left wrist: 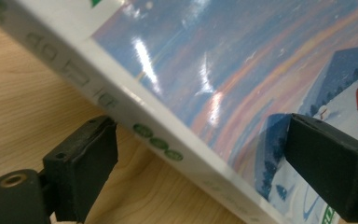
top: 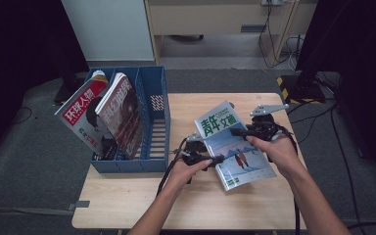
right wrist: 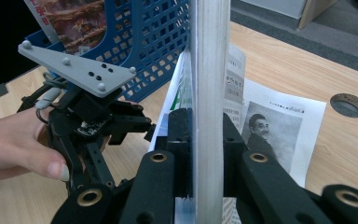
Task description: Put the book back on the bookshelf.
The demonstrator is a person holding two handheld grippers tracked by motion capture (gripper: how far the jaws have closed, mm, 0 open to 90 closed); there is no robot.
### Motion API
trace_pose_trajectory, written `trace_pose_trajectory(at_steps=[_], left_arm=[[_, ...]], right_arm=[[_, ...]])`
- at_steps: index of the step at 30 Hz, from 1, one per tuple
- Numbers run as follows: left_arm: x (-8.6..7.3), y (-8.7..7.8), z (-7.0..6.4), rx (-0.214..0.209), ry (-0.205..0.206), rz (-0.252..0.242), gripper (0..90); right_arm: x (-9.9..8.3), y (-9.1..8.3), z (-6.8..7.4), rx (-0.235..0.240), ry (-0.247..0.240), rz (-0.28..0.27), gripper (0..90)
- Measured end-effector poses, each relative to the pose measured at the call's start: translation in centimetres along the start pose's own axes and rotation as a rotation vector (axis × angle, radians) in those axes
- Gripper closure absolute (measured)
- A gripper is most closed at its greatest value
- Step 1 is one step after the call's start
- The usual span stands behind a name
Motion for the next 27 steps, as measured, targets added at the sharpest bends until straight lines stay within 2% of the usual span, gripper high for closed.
trace_pose_trajectory(at_steps=[6,9,11,15,18,22,25,27], left_arm=[[0.5,0.0,-0.1,-0.025,0.005,-0.001,10.2],[0.5,0.1,-0.1,-0.051,-0.005,0.000,14.7],[0.6,0.0,-0.2,-0.048,0.004,0.004,18.4],[0.7,-0.2,0.1,-0.062,-0.023,0.004,28.1],[0.9,-0.3,0.3,-0.052,-0.019,0.015,32.1],[1.2,-0.5,0.4,-0.050,-0.043,0.021,41.1],[1.4,-0.7,0.5,-0.057,-0.085,0.010,47.5],[1.5,-0.8,0.5,-0.052,-0.096,0.006,51.4]], right_arm=[[0.1,0.0,0.2,0.002,-0.003,-0.003,80.4],[0.2,0.0,0.3,0.006,-0.015,-0.004,80.3],[0.1,0.0,0.4,0.007,-0.019,-0.003,80.4],[0.1,-0.1,0.4,0.012,-0.026,-0.009,80.3],[0.2,-0.1,0.5,0.017,-0.028,-0.013,80.3],[0.1,-0.3,0.4,0.018,-0.032,-0.019,80.3],[0.0,-0.5,0.3,0.018,-0.034,-0.027,80.2],[-0.1,-0.6,0.2,0.019,-0.033,-0.031,80.2]])
Point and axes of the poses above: each handheld gripper's, and its own axes: y roughly forward along the jaws, x roughly out of its top, z roughly to its left, the point moved 7 cm from there along y, roughly forward along the jaws, and after that the axes turned 7 degrees about -y, right-handed, at the moved point
